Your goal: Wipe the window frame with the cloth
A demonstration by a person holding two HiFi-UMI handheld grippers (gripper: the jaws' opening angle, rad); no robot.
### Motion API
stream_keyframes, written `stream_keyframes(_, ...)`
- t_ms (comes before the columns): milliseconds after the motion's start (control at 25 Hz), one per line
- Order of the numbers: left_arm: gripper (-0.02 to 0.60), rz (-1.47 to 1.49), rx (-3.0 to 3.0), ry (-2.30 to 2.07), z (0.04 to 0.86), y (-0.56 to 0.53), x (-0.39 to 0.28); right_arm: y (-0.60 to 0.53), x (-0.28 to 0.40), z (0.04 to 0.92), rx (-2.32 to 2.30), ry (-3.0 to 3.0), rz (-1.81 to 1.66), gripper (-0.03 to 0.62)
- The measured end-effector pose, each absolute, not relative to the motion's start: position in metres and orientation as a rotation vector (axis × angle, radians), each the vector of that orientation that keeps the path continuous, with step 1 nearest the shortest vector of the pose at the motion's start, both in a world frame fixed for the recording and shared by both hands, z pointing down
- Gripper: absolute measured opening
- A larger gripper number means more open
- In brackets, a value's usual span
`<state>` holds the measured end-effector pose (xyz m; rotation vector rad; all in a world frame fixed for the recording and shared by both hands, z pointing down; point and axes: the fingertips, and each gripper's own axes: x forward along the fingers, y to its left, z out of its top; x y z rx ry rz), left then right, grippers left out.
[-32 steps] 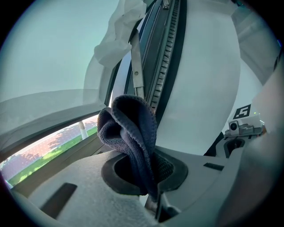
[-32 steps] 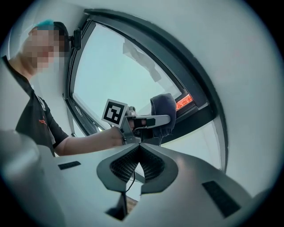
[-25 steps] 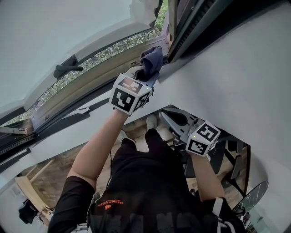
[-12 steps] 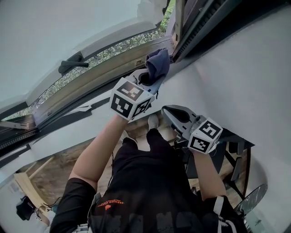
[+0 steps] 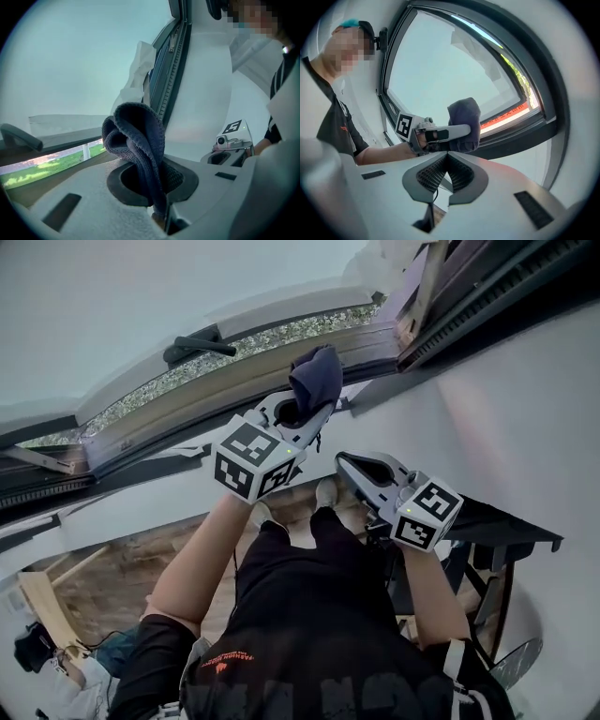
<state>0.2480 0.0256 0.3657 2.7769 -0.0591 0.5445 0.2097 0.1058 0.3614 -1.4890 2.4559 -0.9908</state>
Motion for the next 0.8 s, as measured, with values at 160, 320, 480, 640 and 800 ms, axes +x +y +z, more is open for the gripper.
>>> stream_keyframes(160, 0.054, 0.509, 2.769, -0.106, 0.361, 0.015, 0.211, 0.094, 0.188, 0.354, -1.464, 2.493, -0.967, 0.005)
stream_keyframes(320, 0.054, 0.47, 2.763, -0.173, 0.353, 0.005, 0.175, 0.084, 0.17, 0.346, -1.444, 2.542, -0.941, 0.005)
stream_keyframes(480, 0.054, 0.438, 2.76, -0.228, 0.348, -0.002, 0.137, 0.075, 0.149, 0.338, -1.431, 2.581, -0.909, 0.005)
stream_keyframes(640, 0.054, 0.421, 2.742, -0.298, 0.349, -0.01, 0.1, 0.066, 0.128, 0.331, -1.416, 2.635, -0.875, 0.005)
stream_keyframes(800, 0.054, 0.4, 2.727, -0.359, 0.347, -0.015, 0.065, 0.06, 0.11, 0.324, -1.414, 2.675, -0.846, 0.005)
